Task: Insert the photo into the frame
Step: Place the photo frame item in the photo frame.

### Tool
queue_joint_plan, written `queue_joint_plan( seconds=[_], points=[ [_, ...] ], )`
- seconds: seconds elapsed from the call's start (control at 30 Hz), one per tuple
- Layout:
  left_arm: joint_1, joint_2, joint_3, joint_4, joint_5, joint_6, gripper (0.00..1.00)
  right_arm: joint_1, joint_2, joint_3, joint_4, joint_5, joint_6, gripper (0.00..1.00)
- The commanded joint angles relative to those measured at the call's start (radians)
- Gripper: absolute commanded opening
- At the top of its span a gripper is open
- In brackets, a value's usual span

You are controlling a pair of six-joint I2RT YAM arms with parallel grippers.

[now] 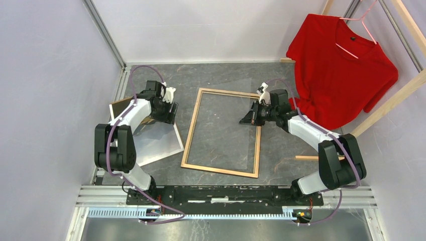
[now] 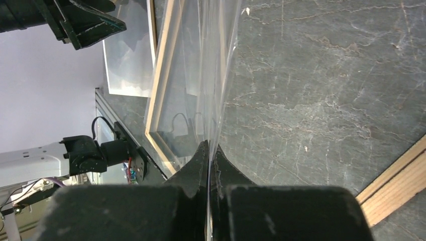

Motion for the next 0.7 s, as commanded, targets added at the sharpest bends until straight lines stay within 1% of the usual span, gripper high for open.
queue_joint_plan(
  seconds=[0.0,0.27,0.67],
  points=[
    [-0.009,-0.04,-0.023,0.048,0.021,0.02,0.73,-0.007,0.008,0.001,-0.009,0.044,-0.06,0.0],
    [-0.032,-0.038,-0.027,0.054,0.008,0.017,0.72,-0.023,0.019,-0.003,-0.1,0.132,-0.123,0.0],
    [-0.093,-0.039,-0.025,0.058,-0.029,0.007,0.72,-0.04,0.033,-0.035,-0.084,0.144,-0.13,0.0]
  ],
)
